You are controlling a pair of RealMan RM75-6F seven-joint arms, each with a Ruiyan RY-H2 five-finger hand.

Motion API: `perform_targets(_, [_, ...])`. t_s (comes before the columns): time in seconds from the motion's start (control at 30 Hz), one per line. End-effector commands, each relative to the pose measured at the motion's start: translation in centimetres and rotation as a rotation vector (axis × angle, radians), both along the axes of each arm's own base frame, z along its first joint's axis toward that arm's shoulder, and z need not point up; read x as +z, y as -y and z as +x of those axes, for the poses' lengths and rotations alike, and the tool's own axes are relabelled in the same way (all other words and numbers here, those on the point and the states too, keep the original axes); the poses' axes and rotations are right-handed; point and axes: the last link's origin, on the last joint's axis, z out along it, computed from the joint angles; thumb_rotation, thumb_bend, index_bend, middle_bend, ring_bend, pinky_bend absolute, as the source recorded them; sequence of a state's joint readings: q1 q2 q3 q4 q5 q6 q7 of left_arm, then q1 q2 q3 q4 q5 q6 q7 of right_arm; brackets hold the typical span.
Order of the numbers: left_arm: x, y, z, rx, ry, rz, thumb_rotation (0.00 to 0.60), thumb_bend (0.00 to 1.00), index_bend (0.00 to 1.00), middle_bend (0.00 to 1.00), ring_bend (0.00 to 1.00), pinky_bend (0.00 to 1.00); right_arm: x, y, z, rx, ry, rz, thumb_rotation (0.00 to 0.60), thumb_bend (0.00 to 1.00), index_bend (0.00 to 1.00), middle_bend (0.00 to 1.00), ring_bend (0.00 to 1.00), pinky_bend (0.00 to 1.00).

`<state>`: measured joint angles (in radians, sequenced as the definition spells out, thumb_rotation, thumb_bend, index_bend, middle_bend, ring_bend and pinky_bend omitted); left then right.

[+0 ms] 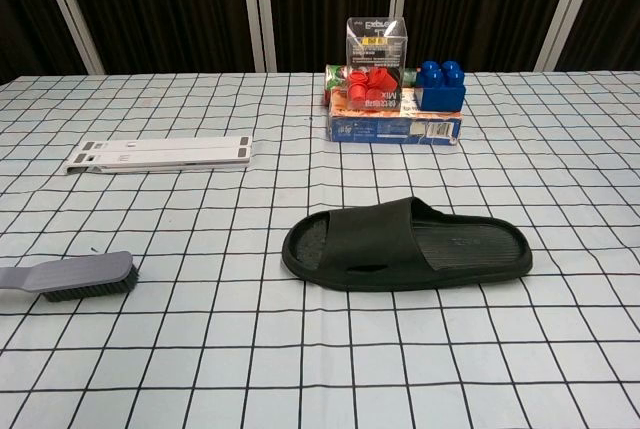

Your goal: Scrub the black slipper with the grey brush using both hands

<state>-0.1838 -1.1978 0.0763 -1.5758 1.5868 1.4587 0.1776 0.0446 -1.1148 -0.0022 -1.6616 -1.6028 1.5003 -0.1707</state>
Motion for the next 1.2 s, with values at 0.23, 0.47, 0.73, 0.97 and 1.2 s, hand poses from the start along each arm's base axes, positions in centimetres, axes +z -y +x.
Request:
perform_targets(0.23, [-1.4,-0.5,0.4,-0.009,-0.006,-0.023,0.600,0.09,0.14,0.27,0.18,0.23,-0.2,0.3,0.0,0.002,0.007,0.009,0.600,0.32,0.00,0.00,0.00,0.00])
perform_targets(0.47, [-5.7,-1.8,0.8,-0.014,-0.023,-0.055,0.600,0.26,0.25,0.40,0.28,0.31,0.0,0.7,-0.1,-0.013,0.025,0.029,0.600,0.32,0.00,0.00,0.00,0.00])
perform_targets(0.73, [-9.6,-3.0,0.7,-0.019,-0.043,-0.100,0.600,0.20,0.23,0.37,0.28,0.31,0.6,0.9,-0.3,-0.016,0.052,0.028,0.600,0.32,0.00,0.00,0.00,0.00])
perform_targets(0.97, [-11.0,-3.0,1.1,-0.023,-0.038,-0.117,0.600,0.18,0.22,0.32,0.25,0.31,0.8,0.8,-0.3,-0.017,0.057,0.028,0.600,0.32,0.00,0.00,0.00,0.00])
perform_targets(1.2, [-11.8,-3.4,1.8,-0.039,-0.004,-0.114,0.600,0.23,0.29,0.40,0.28,0.32,0.9,0.9,-0.4,-0.021,0.060,0.027,0.600,0.32,0.00,0.00,0.00,0.00])
